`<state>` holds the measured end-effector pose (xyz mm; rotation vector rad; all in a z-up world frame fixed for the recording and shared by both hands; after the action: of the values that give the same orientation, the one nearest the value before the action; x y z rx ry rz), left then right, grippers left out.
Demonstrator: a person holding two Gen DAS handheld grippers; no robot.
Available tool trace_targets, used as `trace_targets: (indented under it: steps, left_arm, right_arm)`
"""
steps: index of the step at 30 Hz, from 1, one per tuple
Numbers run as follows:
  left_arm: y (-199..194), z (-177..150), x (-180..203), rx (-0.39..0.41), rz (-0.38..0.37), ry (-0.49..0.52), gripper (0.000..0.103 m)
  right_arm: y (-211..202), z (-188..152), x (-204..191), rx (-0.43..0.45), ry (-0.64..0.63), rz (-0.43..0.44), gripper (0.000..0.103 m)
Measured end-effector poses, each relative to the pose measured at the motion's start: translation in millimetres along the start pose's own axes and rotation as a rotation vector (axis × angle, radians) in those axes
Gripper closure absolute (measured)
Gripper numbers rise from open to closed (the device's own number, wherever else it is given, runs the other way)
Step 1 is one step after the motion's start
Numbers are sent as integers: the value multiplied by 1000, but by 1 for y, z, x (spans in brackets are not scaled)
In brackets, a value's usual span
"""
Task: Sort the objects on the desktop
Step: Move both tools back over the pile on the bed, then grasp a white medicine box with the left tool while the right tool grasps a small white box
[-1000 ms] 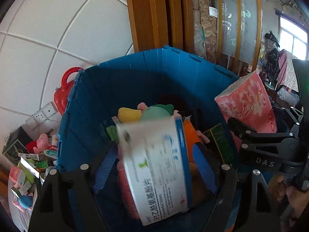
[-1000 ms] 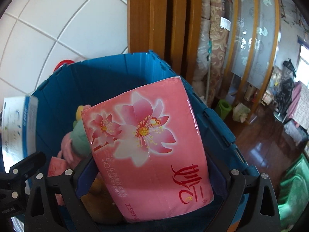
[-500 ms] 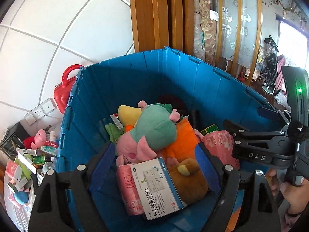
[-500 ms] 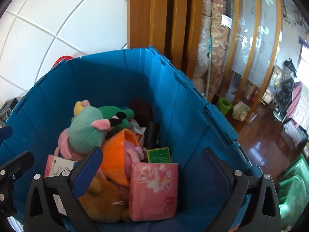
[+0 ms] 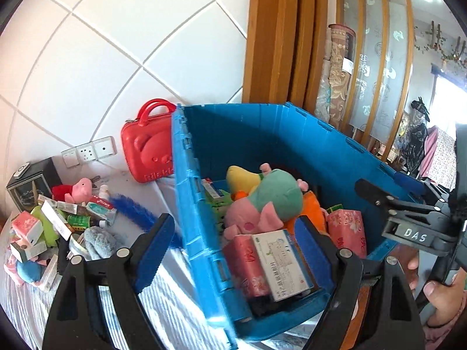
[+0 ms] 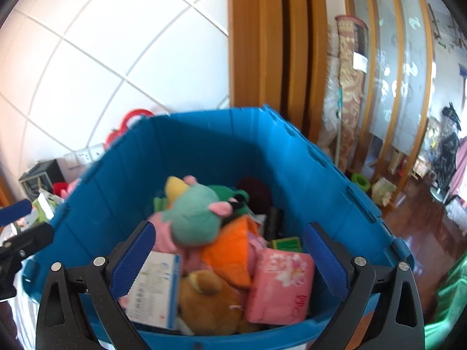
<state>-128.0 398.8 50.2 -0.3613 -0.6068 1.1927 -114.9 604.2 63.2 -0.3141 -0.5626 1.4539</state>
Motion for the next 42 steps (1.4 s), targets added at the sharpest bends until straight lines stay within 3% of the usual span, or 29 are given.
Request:
trace_targets:
  steps: [4,8,17,22,26,30,33,35,38,42]
  left_arm:
    - [-20,-6,-53,32,47,-23,19]
    - [-36,-16,-116,52,154,-73,19]
    - [-43,-60,-281,-53,362,-138,19]
    - [-35,-83,-368,-124,432,-159,19]
    - [-12,-99,-429,-203,485,-181,19]
    - [30,-110,-478,-280,558,-145,19]
    - [69,-112,-505,-328,547,-139,20]
    - [96,-112,-516,-364,517,-127,26]
    - [135,-114,-532,-429,477,-133,46]
    - [167,-116,-555,-470,487,-171,49]
  right_arm:
    - [-20,16,-38,94,-9,48,0]
    - [-38,31,-88,169,-44,125,0]
    - [-53,58,-218,226,-137,318,0]
    - [-25,54,-287,142,-201,390,0]
    - [24,32,-334,11,-227,434,0]
    - [82,6,-376,-137,-232,476,0]
    - [120,-10,-399,-231,-261,477,0]
    - [142,-19,-411,-282,-268,482,0]
    - [177,-33,-424,-361,-265,483,0]
    - [213,-49,-442,-440,-292,472,0]
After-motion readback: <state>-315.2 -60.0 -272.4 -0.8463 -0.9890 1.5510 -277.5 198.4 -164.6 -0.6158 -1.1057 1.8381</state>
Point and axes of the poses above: each gripper's, at about its wrist camera, not at the fingertips, and y roughly the way its jaws point, x to its right, z to its top, the point moved 4 cm from there along y, roughly the way its jaws point, and after that the axes turned 12 degrees about -y, right-handed, at the moved point
